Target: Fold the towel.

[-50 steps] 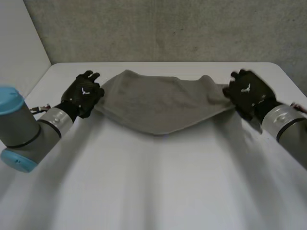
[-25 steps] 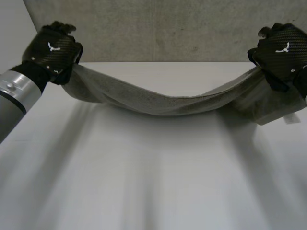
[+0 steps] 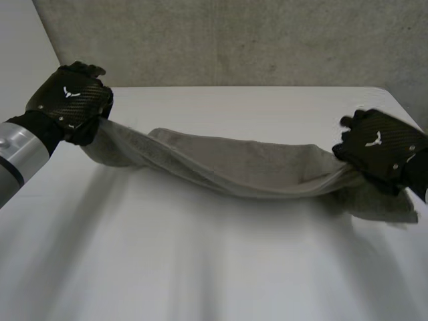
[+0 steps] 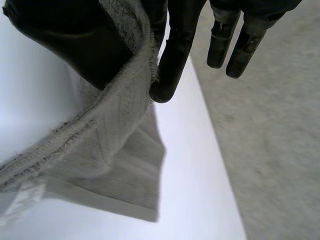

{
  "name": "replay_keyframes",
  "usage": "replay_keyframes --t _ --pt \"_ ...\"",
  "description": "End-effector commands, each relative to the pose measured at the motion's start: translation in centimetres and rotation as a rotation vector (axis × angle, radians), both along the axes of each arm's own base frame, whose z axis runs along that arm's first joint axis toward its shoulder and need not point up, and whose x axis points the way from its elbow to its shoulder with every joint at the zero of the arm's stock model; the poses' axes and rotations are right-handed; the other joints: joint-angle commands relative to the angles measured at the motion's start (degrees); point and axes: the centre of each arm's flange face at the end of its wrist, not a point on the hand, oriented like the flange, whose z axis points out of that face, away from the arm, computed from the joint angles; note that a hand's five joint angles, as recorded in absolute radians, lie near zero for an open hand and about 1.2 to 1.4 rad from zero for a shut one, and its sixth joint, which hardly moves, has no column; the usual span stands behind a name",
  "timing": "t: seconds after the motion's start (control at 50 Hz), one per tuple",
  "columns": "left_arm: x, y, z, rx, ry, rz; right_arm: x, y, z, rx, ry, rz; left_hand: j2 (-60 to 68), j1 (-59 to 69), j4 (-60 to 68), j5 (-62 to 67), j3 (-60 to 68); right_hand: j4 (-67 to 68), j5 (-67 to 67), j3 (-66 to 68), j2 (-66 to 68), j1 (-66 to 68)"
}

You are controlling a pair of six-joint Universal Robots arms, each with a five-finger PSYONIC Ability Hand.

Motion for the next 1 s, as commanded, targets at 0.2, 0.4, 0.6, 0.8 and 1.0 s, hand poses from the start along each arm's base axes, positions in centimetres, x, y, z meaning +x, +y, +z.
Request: replay_keyframes --t 0.2,0.4,0.6,0.8,1.0 --pt "0.0 -4.0 -2.8 0.095 -0.019 0.016 0.7 -1.9 -2.5 0.230 -0.044 0.088 2.9 5.1 -3.2 2.6 -2.4 -4.4 3.4 -2.9 4.3 5.6" --pt "-3.9 -10.3 -6.3 0.071 -0.039 -0.023 1.1 -9.5 -5.4 0.259 -0.007 -0.025 2.9 5.1 -3.2 2.6 -2.4 -4.4 3.4 -2.9 4.3 5.6" --pt "-5.9 -13.6 -10.1 0.028 -0.062 0.004 1.5 -14.3 -7.8 0.193 -0.023 -0.111 2.9 5.1 -3.2 2.6 -2.4 -4.4 3.4 -2.9 4.3 5.6" --pt "-7.3 -14.5 -13.4 -0.006 -0.105 -0.020 2.5 -16.6 -11.0 0.133 -0.007 -0.131 2.9 5.1 -3.2 2.6 -2.4 -4.4 3.4 -2.9 4.3 5.6" --pt "-8.3 -15.3 -14.1 -0.066 -0.089 -0.033 2.8 -18.0 -12.0 0.064 -0.024 -0.128 2.9 5.1 -3.2 2.6 -2.4 -4.4 3.4 -2.9 4.3 5.6"
